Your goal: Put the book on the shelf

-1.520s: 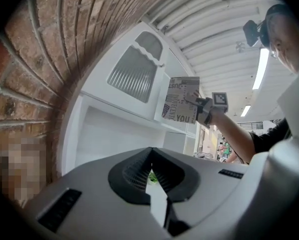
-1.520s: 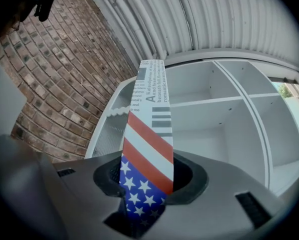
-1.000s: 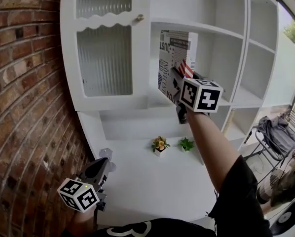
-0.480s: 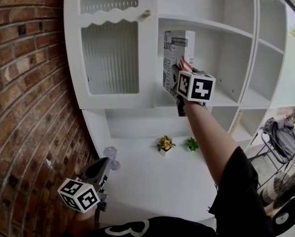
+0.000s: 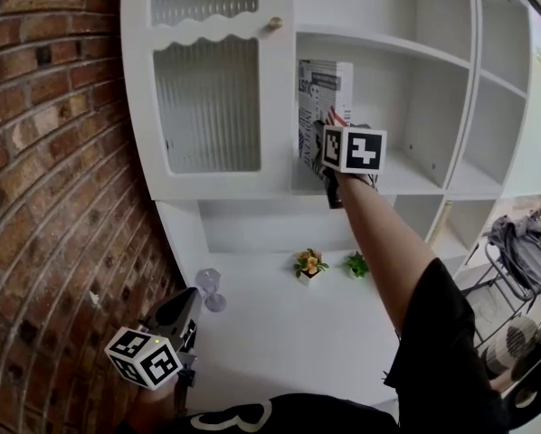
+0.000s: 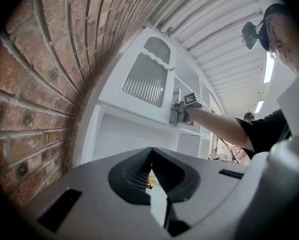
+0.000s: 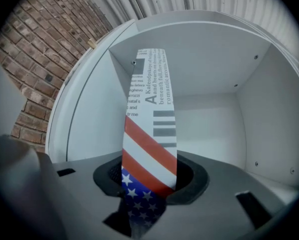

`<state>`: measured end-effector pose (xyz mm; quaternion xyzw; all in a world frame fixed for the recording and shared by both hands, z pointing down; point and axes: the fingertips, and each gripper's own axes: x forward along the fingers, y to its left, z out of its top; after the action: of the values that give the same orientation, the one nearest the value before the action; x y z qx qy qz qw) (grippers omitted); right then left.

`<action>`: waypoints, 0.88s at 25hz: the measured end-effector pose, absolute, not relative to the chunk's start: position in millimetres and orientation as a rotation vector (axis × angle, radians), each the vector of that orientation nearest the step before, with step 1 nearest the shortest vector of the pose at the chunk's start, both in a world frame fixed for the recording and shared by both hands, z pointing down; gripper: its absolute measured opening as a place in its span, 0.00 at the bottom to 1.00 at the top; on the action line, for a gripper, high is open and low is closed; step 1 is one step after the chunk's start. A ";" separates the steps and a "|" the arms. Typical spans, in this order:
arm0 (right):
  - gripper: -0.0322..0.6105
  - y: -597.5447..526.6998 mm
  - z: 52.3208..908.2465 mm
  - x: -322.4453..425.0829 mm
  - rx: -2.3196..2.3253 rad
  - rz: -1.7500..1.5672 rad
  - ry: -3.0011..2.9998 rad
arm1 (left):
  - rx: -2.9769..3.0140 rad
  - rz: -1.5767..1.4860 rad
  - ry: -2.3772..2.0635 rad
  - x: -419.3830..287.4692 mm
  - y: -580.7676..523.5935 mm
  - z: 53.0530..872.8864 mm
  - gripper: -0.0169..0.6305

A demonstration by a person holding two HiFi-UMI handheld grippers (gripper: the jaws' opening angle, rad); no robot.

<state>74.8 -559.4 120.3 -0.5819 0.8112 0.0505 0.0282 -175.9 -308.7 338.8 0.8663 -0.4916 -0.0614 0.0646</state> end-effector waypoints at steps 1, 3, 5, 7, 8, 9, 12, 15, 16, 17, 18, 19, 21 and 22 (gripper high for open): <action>0.30 -561.7 121.7 74.6 -1.800 0.140 2.510 | 2.614 -0.186 -1.486 -176.6 -308.5 338.5 0.03; 0.30 -564.1 123.5 73.6 -1.803 0.123 2.522 | 2.615 -0.185 -1.490 -178.3 -308.3 339.5 0.03; 0.30 -564.3 123.9 71.5 -1.794 0.124 2.542 | 2.613 -0.188 -1.493 -179.4 -308.8 339.8 0.03; 0.30 -564.0 122.7 69.7 -1.769 0.118 2.560 | 2.615 -0.192 -1.491 -178.9 -309.3 338.6 0.03; 0.31 -563.3 121.9 68.6 -1.752 0.112 2.568 | 2.618 -0.192 -1.488 -178.0 -309.3 337.8 0.03; 0.33 -561.9 120.7 67.3 -1.736 0.112 2.574 | 2.622 -0.192 -1.485 -176.8 -309.0 337.1 0.03; 0.42 -553.7 114.9 64.0 -1.707 0.160 2.595 | 2.636 -0.188 -1.468 -171.3 -307.6 334.8 0.03; 0.48 -543.2 109.8 64.5 -1.698 0.221 2.605 | 2.651 -0.193 -1.452 -166.9 -305.9 333.3 0.03; 0.50 -539.1 108.8 65.3 -1.699 0.238 2.604 | 2.655 -0.196 -1.448 -165.9 -304.9 332.9 0.03; 0.51 -534.5 107.9 66.7 -1.700 0.257 2.601 | 2.658 -0.199 -1.444 -164.5 -304.0 332.0 0.03; 0.52 -529.3 106.8 69.1 -1.703 0.280 2.596 | 2.661 -0.205 -1.438 -162.6 -303.3 330.7 0.03; 0.53 -523.2 105.6 72.7 -1.710 0.310 2.587 | 2.664 -0.213 -1.431 -160.2 -302.8 329.3 0.03; 0.53 -509.0 104.2 83.1 -1.727 0.382 2.561 | 2.670 -0.229 -1.412 -154.4 -301.5 326.4 0.03; 0.53 -500.9 104.6 88.9 -1.731 0.412 2.548 | 2.676 -0.232 -1.400 -151.0 -300.8 325.2 0.03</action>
<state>88.9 -500.9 104.6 -0.5569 0.8198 0.1324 0.0168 -151.0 -300.8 325.2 0.8821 -0.4615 -0.0766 0.0564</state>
